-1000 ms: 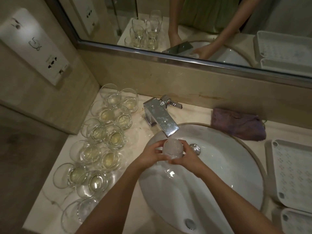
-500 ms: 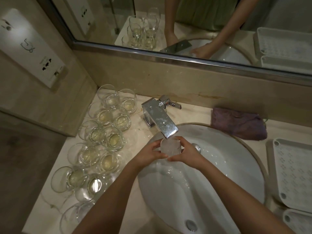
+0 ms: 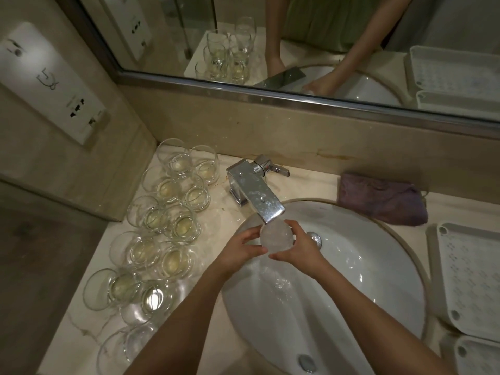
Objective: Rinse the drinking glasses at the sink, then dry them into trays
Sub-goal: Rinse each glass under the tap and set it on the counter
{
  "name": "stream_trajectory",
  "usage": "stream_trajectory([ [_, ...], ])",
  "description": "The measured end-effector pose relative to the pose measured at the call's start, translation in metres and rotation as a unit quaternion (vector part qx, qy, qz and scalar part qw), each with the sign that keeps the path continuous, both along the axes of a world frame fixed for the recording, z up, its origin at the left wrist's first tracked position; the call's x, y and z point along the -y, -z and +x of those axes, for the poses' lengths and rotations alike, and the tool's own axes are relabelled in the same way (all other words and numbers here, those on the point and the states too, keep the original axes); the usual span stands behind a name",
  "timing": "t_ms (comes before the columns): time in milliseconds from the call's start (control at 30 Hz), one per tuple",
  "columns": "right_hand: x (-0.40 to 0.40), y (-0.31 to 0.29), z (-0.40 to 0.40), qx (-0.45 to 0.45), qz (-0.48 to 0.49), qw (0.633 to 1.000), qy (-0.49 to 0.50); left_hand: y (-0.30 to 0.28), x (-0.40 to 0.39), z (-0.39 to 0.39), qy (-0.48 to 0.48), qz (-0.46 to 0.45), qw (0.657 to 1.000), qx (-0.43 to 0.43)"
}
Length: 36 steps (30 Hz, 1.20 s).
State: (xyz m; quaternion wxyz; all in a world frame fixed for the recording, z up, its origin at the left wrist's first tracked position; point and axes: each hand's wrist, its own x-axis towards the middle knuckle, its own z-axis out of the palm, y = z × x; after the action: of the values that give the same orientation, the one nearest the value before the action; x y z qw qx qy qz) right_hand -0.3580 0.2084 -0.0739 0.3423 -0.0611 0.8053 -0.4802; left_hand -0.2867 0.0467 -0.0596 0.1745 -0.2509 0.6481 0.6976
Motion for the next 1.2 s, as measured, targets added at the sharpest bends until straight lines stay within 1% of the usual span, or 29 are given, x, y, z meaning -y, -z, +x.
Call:
stream_trajectory([
  [133, -0.001, -0.005, -0.001, -0.004, -0.015, 1.0, 0.011, -0.001, -0.002, -0.003, 0.005, 0.007, 1.0, -0.012],
  [200, -0.003, -0.007, -0.003, 0.004, -0.027, 1.0, -0.01, 0.0, -0.001, -0.004, 0.017, 0.012, 1.0, -0.012],
  [333, -0.01, -0.011, -0.006, 0.019, -0.027, 0.996, -0.078, 0.004, 0.0, -0.009, 0.1, 0.017, 0.995, -0.008],
  [433, -0.014, -0.015, -0.01, 0.036, -0.032, 0.994, -0.094, 0.005, -0.002, -0.011, 0.109, 0.023, 0.994, -0.003],
  [533, -0.019, -0.021, -0.01, 0.026, -0.027, 0.994, -0.107, 0.005, -0.006, -0.009, 0.085, -0.012, 0.996, -0.006],
  [633, -0.021, -0.027, -0.007, 0.004, -0.012, 0.991, -0.133, 0.004, -0.009, -0.005, 0.099, -0.046, 0.994, -0.019],
  [767, -0.025, -0.032, 0.001, 0.035, 0.0, 0.991, -0.131, -0.003, -0.015, 0.007, 0.102, -0.071, 0.992, -0.026],
  [833, -0.027, -0.041, 0.002, 0.038, 0.012, 0.987, -0.155, -0.009, -0.019, 0.013, 0.093, -0.087, 0.991, -0.036],
  [900, -0.03, -0.055, -0.002, 0.016, 0.033, 0.981, -0.189, -0.023, -0.021, 0.016, 0.105, -0.125, 0.985, -0.049],
  [967, -0.034, -0.075, -0.01, -0.029, 0.069, 0.973, -0.219, -0.04, -0.022, 0.016, 0.138, -0.208, 0.966, -0.074],
  [1000, -0.036, -0.084, -0.014, -0.058, 0.092, 0.966, -0.234, -0.048, -0.022, 0.016, 0.161, -0.264, 0.947, -0.091],
  [1100, -0.043, -0.109, -0.019, -0.125, 0.157, 0.941, -0.272, -0.076, -0.024, 0.014, 0.225, -0.402, 0.876, -0.143],
  [1200, -0.049, -0.128, -0.018, -0.151, 0.178, 0.933, -0.274, -0.106, -0.028, 0.013, 0.257, -0.508, 0.805, -0.168],
])
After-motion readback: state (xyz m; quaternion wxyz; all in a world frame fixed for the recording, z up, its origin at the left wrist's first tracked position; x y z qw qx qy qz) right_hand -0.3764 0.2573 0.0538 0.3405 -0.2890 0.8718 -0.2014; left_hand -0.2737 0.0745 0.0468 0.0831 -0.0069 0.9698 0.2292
